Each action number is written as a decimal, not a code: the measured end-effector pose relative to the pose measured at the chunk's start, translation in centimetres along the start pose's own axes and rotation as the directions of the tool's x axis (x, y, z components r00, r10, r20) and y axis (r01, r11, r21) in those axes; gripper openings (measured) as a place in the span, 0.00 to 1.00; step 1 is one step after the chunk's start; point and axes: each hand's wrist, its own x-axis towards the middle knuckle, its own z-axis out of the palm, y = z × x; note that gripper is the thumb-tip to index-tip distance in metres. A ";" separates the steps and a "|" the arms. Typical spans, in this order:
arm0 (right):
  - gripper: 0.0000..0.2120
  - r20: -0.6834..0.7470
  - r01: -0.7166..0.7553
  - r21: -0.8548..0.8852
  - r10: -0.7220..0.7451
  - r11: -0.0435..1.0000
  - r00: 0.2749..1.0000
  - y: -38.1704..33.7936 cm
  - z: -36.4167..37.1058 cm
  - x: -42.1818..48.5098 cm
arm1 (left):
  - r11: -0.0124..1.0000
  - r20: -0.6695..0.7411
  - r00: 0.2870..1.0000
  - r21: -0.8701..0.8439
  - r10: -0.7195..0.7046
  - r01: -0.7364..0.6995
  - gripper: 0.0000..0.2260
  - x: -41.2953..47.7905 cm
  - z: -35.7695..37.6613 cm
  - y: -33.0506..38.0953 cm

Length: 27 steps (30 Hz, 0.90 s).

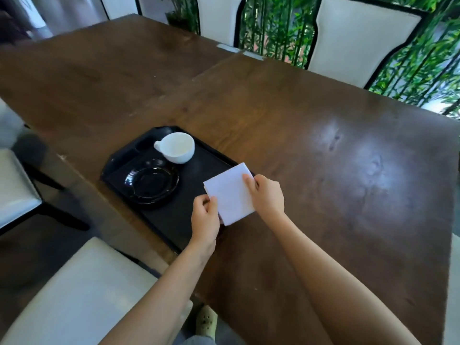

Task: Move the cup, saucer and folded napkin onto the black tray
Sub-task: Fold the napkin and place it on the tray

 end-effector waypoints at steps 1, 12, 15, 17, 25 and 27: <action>0.23 0.027 0.011 -0.035 -0.010 0.999 1.000 -0.4 0.7 0.4 | 0.998 0.007 0.998 -0.020 -0.060 0.060 0.04 0.6 -0.7 0.0; 0.14 0.295 0.140 -0.198 -0.077 0.970 0.952 -2.8 6.1 3.3 | 0.908 0.049 0.922 -0.164 -0.383 0.386 0.07 6.3 -5.3 0.8; 0.14 0.331 0.182 -0.228 -0.100 0.956 0.938 -3.0 7.1 4.1 | 0.893 0.084 0.903 -0.132 -0.422 0.430 0.08 7.7 -5.6 0.6; 0.14 0.347 0.200 -0.254 -0.104 0.946 0.932 -3.1 7.6 4.6 | 0.882 0.094 0.889 -0.118 -0.448 0.457 0.07 8.5 -5.8 0.5; 0.16 0.384 0.221 -0.318 -0.087 0.922 0.919 -3.0 9.1 5.1 | 0.904 0.074 0.905 0.136 -0.418 0.406 0.09 10.0 -7.1 -0.7; 0.18 0.387 0.203 -0.320 -0.068 0.926 0.919 -3.0 9.3 4.9 | 0.915 0.053 0.966 0.337 -0.252 0.220 0.09 9.8 -7.9 -0.9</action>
